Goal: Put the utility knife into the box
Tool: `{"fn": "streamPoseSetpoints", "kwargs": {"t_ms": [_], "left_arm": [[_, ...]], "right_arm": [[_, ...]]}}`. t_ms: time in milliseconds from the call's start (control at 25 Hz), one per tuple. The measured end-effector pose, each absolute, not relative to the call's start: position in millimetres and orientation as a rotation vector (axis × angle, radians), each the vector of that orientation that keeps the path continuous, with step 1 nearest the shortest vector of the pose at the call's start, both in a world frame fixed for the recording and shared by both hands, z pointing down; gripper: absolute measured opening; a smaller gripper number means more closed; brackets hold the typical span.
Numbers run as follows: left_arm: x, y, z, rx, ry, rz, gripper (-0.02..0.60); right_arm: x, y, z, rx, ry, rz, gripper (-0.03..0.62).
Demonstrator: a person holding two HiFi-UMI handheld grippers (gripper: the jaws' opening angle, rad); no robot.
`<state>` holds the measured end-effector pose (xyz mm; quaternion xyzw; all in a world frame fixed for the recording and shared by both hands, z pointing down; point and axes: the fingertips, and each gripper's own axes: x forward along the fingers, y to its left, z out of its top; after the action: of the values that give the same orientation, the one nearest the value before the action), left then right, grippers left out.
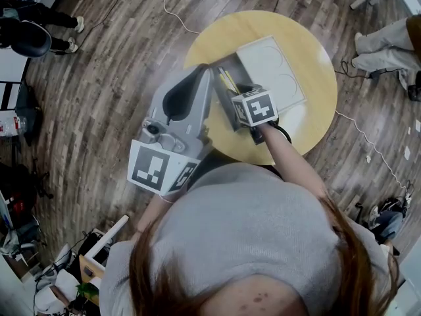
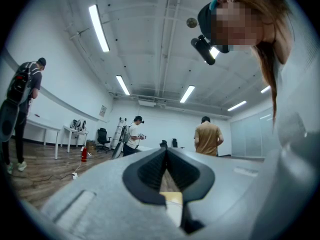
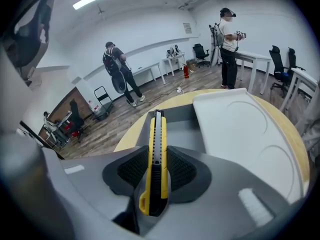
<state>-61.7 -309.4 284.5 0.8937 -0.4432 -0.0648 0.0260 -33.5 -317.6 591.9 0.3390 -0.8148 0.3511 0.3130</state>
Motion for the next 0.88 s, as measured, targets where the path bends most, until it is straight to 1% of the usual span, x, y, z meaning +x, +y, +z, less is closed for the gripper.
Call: {"fn": "streamPoseSetpoints", "kwargs": {"t_ms": [400, 880], "left_arm": [[-66.6, -310.3, 286.7, 2.750, -1.372, -0.205, 0.002], [-68.2, -308.6, 287.3, 2.745, -1.363, -0.208, 0.002]], "right_arm": [[-41.5, -322.6, 616.7, 0.918, -2.043, 0.967, 0.118], [-42.4, -315.3, 638.2, 0.898, -1.967, 0.927, 0.118]]}}
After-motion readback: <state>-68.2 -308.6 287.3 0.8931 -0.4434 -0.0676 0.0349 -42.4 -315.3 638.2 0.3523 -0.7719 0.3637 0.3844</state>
